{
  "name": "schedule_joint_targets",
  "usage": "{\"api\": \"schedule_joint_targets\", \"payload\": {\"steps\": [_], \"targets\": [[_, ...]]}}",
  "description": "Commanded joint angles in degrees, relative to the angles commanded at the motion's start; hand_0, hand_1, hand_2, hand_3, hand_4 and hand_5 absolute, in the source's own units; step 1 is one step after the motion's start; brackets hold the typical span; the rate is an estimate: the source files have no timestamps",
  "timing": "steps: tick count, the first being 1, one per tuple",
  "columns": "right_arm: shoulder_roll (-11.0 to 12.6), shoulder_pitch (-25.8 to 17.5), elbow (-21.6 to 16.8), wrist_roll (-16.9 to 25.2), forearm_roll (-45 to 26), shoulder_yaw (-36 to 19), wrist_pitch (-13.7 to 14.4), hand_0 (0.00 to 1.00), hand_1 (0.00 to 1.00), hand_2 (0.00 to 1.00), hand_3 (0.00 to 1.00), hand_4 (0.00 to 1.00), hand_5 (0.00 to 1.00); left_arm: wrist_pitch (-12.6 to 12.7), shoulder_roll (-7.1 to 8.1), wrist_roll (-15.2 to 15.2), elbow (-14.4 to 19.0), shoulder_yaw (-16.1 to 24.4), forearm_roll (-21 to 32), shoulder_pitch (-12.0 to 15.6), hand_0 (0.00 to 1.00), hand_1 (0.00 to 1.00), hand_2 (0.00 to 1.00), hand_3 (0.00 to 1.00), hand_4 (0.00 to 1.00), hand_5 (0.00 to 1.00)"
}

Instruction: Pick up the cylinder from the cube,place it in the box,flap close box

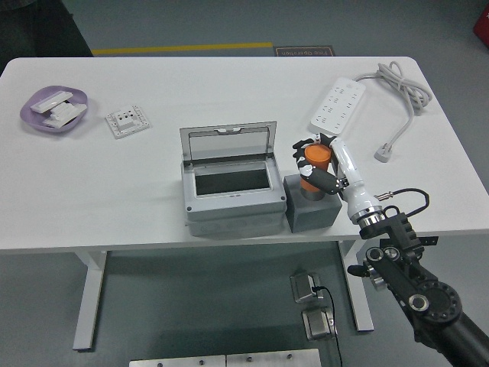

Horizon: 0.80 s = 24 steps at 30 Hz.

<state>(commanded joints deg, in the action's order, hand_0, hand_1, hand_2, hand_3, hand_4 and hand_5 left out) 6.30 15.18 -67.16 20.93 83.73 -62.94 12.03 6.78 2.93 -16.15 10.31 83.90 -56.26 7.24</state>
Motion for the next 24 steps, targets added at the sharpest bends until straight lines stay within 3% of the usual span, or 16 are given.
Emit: {"api": "schedule_joint_targets", "payload": {"steps": [5,10,11,15,17,24], "targets": [[0.71,3.63,-3.52,-4.44,6.06,4.27,-2.05,0.403,0.313,0.356,0.287,0.002,0.002,0.22,0.15,-0.04,0.0,0.22,-0.26,0.0,0.822,0.811,0.777,0.838,0.725,0.477],[0.38,8.82,-3.93,-8.0,12.38,9.69,-4.52,0.403,0.313,0.356,0.287,0.002,0.002,0.38,0.35,0.02,0.0,0.37,-0.47,-0.16,0.822,0.811,0.777,0.838,0.725,0.477],[0.18,9.82,-3.55,-8.71,13.47,10.7,-5.15,0.313,0.263,0.346,0.282,0.002,0.002,0.39,0.39,0.01,0.0,0.38,-0.5,-0.18,0.822,0.811,0.777,0.838,0.725,0.477],[-0.9,14.3,-0.74,-10.28,17.4,14.98,-6.93,0.313,0.263,0.346,0.282,0.002,0.002,0.38,0.56,0.0,0.0,0.29,-0.4,-0.32,0.822,0.811,0.777,0.838,0.725,0.477],[-1.29,16.44,1.0,-9.93,18.07,16.8,-7.17,0.266,0.238,0.336,0.281,0.002,0.002,0.36,0.63,-0.03,0.0,0.24,-0.35,-0.38,0.822,0.811,0.777,0.838,0.725,0.477],[-1.86,22.75,6.23,-8.94,18.77,21.7,-7.41,0.267,0.232,0.337,0.28,0.002,0.002,0.29,0.83,-0.09,0.0,0.28,-0.59,-0.66,0.822,0.811,0.777,0.838,0.725,0.477]]}}
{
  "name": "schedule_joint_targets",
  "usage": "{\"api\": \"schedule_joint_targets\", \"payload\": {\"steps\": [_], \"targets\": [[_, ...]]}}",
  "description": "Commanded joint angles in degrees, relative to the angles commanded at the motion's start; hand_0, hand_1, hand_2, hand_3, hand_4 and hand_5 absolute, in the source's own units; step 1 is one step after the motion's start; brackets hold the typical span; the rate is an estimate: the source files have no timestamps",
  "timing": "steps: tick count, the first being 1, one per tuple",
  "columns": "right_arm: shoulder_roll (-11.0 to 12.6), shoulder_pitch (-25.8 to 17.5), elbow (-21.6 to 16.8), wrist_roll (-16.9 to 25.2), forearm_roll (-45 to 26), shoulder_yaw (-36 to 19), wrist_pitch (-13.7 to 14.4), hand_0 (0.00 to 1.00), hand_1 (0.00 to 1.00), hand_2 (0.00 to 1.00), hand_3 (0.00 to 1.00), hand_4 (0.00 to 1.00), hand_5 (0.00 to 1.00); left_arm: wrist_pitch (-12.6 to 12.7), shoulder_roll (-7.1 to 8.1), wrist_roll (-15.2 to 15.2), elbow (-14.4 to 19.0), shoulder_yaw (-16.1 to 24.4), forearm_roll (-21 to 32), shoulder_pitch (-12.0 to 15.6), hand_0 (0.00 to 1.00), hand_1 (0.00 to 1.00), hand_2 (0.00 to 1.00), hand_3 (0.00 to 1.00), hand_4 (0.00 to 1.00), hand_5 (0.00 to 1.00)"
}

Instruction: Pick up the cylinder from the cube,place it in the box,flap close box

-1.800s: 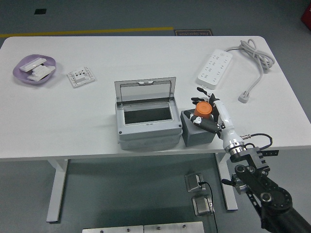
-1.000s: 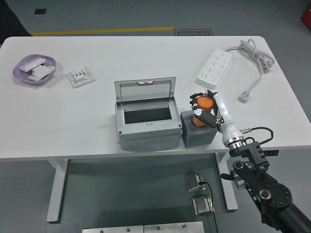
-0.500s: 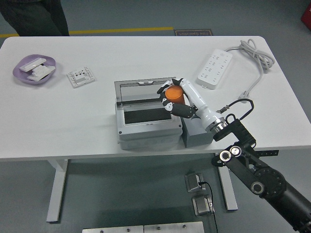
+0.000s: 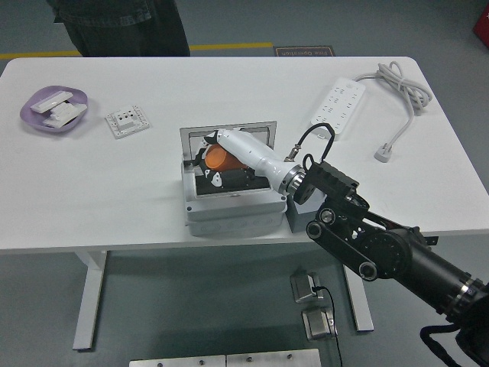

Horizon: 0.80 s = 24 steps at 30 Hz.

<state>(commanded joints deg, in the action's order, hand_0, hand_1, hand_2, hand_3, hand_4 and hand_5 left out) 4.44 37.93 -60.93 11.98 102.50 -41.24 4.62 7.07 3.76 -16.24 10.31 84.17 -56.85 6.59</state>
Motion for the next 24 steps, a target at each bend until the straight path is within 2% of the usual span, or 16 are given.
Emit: {"api": "schedule_joint_targets", "payload": {"steps": [8,16,17,22,23,24], "targets": [[-0.37,3.96,4.55,0.24,0.4,4.95,-1.31,0.264,0.226,0.335,0.277,0.002,0.002,-0.16,0.23,0.14,0.0,0.32,-0.6,-0.57,0.822,0.811,0.777,0.838,0.725,0.477],[-0.02,5.46,6.54,0.62,3.19,7.41,-3.92,0.268,0.231,0.338,0.281,0.002,0.002,-0.38,0.17,0.3,0.0,0.31,-0.9,-0.8,0.822,0.811,0.777,0.838,0.725,0.477],[0.07,5.66,6.61,0.66,3.46,7.73,-4.1,0.303,0.272,0.417,0.471,0.058,0.002,-0.41,0.17,0.34,0.0,0.31,-0.92,-0.83,0.822,0.811,0.777,0.838,0.725,0.477],[0.37,6.7,6.7,0.64,4.02,9.78,-4.62,0.303,0.272,0.417,0.471,0.058,0.002,-0.58,0.14,0.5,0.0,0.34,-1.2,-1.04,0.822,0.811,0.777,0.838,0.725,0.477],[0.35,6.8,6.72,0.64,4.03,9.99,-4.66,0.34,0.463,0.6,0.765,0.681,0.121,-0.61,0.13,0.52,0.0,0.3,-1.23,-1.07,0.822,0.811,0.777,0.838,0.725,0.477],[0.31,6.89,6.74,0.65,4.08,10.14,-4.67,0.34,0.463,0.6,0.765,0.681,0.121,-0.64,0.13,0.53,0.0,0.28,-1.25,-1.1,0.822,0.811,0.777,0.838,0.725,0.477]]}}
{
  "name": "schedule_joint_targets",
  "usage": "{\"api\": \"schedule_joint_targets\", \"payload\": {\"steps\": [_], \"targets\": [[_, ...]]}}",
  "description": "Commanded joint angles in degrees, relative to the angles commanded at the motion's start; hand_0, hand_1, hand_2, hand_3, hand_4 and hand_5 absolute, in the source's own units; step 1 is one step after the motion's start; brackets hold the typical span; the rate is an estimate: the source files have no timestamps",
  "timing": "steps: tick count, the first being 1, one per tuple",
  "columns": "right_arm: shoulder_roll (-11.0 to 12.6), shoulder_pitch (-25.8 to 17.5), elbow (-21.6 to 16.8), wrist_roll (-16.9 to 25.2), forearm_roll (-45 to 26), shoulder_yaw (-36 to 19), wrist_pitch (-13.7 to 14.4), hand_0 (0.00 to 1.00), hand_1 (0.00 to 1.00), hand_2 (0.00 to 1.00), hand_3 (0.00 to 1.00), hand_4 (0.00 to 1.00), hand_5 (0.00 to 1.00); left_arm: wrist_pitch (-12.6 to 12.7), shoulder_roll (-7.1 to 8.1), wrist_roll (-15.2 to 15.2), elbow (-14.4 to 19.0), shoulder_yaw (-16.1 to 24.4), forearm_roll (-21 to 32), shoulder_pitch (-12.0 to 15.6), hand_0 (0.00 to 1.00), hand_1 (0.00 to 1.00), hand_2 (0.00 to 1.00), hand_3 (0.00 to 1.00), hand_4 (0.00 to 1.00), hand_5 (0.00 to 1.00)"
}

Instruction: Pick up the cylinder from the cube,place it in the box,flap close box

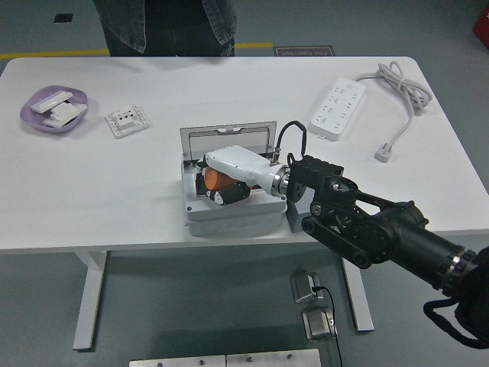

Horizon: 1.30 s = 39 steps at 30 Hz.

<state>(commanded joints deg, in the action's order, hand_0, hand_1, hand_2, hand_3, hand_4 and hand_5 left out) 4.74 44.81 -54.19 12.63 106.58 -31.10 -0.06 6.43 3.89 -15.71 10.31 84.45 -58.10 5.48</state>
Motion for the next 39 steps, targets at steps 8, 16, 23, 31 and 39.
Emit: {"api": "schedule_joint_targets", "payload": {"steps": [8,16,23,31,39], "targets": [[-0.35,0.52,1.19,0.57,0.14,0.19,0.46,0.401,0.532,0.633,0.819,0.877,0.295,-0.23,0.07,0.06,0.0,-0.13,-0.36,-0.19,0.822,0.811,0.777,0.838,0.725,0.477],[-0.21,0.77,2.04,1.07,0.16,-0.35,0.76,0.409,0.529,0.625,0.826,0.881,0.314,-0.4,0.02,-0.04,0.0,-0.26,-0.7,-0.13,0.822,0.811,0.777,0.838,0.725,0.477],[-0.04,0.69,1.52,1.51,0.03,-1.7,1.17,0.401,0.487,0.569,0.815,0.904,0.341,-0.51,-0.02,-0.13,0.0,-0.38,-0.86,-0.14,0.822,0.811,0.777,0.838,0.725,0.477],[0.06,0.46,0.31,1.85,-0.33,-2.97,1.61,0.401,0.468,0.554,0.809,0.912,0.359,-0.63,-0.13,-0.17,0.0,-0.37,-1.1,-0.14,0.822,0.811,0.777,0.838,0.725,0.477],[0.78,-0.05,-4.91,0.92,-0.33,-3.38,1.1,0.403,0.456,0.543,0.795,0.92,0.373,-0.59,-0.19,-0.24,0.0,-0.36,-1.08,0.03,0.822,0.811,0.777,0.838,0.725,0.477]]}}
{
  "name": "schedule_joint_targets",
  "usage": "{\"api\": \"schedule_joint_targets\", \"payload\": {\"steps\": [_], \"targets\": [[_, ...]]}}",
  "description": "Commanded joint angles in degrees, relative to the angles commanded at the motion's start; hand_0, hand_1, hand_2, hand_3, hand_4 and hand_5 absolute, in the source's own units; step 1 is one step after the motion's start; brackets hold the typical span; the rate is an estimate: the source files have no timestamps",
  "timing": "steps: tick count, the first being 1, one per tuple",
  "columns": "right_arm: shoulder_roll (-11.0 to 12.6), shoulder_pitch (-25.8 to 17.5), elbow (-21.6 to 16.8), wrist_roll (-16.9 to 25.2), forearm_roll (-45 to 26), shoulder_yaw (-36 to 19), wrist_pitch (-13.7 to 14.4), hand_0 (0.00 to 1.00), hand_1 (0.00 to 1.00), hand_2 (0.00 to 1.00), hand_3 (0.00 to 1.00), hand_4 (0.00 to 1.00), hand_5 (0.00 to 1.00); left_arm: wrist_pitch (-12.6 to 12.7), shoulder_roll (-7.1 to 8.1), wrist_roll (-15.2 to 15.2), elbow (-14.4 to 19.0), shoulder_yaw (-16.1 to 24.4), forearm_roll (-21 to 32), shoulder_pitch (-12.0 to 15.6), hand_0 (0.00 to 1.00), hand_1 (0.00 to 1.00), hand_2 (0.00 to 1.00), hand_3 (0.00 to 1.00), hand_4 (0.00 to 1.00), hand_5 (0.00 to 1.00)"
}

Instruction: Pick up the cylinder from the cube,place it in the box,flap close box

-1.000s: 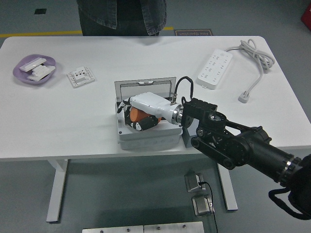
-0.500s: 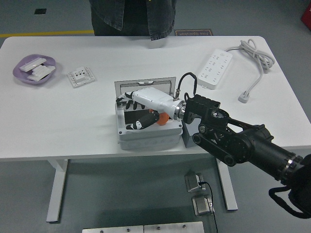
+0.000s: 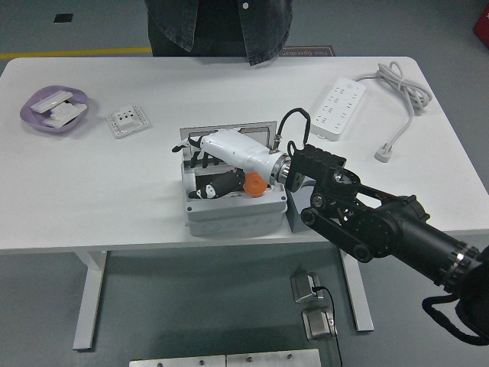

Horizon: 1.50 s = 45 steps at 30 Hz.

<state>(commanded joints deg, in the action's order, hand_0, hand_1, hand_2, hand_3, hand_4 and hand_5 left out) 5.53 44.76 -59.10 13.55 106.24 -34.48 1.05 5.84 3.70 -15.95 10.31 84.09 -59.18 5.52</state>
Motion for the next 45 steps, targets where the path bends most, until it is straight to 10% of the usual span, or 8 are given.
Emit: {"api": "schedule_joint_targets", "payload": {"steps": [15,31,32,45], "targets": [[3.11,-0.62,-10.53,-2.79,-1.61,-5.08,-2.31,0.395,0.431,0.528,0.787,0.919,0.391,0.21,0.01,-0.17,0.0,0.09,0.31,0.41,0.822,0.811,0.777,0.838,0.725,0.477],[1.41,4.17,-0.55,-3.1,-2.45,-10.1,-3.0,0.395,0.432,0.538,0.786,0.917,0.396,0.17,0.39,-0.24,0.0,0.29,-0.06,0.18,0.822,0.811,0.777,0.838,0.725,0.477],[1.32,4.46,0.53,-3.01,-2.56,-10.23,-3.01,0.6,0.616,0.638,0.797,0.916,0.407,0.16,0.42,-0.23,0.0,0.29,-0.08,0.13,0.822,0.811,0.777,0.838,0.725,0.477],[1.44,5.2,11.86,-1.68,-4.12,-10.26,-2.49,0.756,0.72,0.703,0.804,0.916,0.421,-0.26,0.43,0.26,0.0,-0.11,0.06,-0.25,0.822,0.811,0.777,0.838,0.725,0.477]]}}
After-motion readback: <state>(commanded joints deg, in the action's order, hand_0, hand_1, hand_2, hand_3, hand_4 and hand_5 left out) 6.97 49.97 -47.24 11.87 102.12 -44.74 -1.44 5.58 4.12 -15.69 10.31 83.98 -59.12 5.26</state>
